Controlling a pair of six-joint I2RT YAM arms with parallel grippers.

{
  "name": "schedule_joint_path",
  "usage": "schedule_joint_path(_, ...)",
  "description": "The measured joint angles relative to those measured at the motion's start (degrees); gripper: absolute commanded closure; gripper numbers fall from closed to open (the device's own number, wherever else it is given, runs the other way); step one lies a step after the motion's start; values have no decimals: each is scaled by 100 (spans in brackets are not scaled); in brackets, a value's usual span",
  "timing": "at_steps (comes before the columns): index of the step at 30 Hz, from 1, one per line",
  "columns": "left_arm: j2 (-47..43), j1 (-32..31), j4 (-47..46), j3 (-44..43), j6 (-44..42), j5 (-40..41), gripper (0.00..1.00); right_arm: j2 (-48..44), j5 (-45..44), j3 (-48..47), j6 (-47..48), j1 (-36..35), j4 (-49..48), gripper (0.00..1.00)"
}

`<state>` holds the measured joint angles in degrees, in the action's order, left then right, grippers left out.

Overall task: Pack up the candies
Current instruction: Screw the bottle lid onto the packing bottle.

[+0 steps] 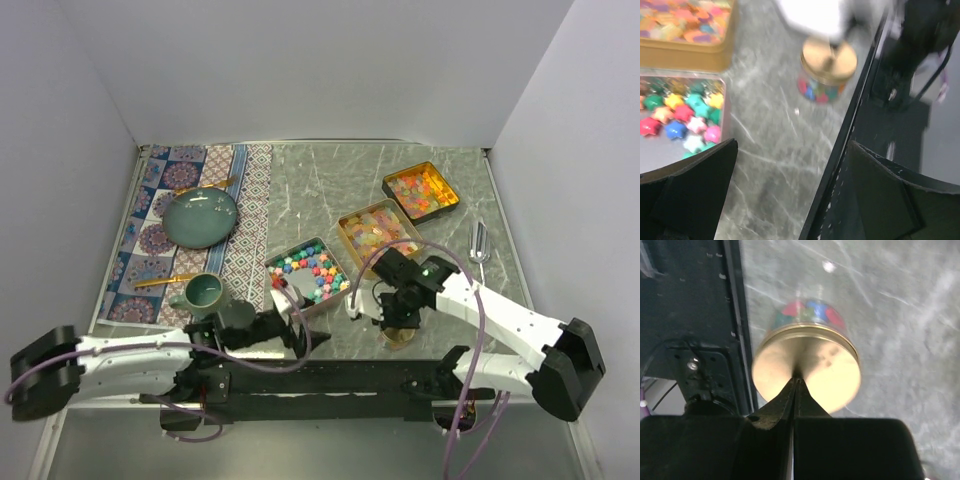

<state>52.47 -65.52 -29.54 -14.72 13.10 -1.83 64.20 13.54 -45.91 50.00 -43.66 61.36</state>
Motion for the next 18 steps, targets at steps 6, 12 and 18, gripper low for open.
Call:
schedule_joint_path(6, 1325, -822, -1355, 310, -372, 457, 3, -190, -76, -1390, -452, 769, 238, 81)
schedule_joint_path(12, 3480, -990, -3320, 190, -817, 710, 3, -933, -260, -1987, -1646, 1974, -304, 0)
schedule_joint_path(18, 5678, -1032, -4465, -664, -1110, 813, 3, -898, 203, -1987, -2251, 2535, -125, 0)
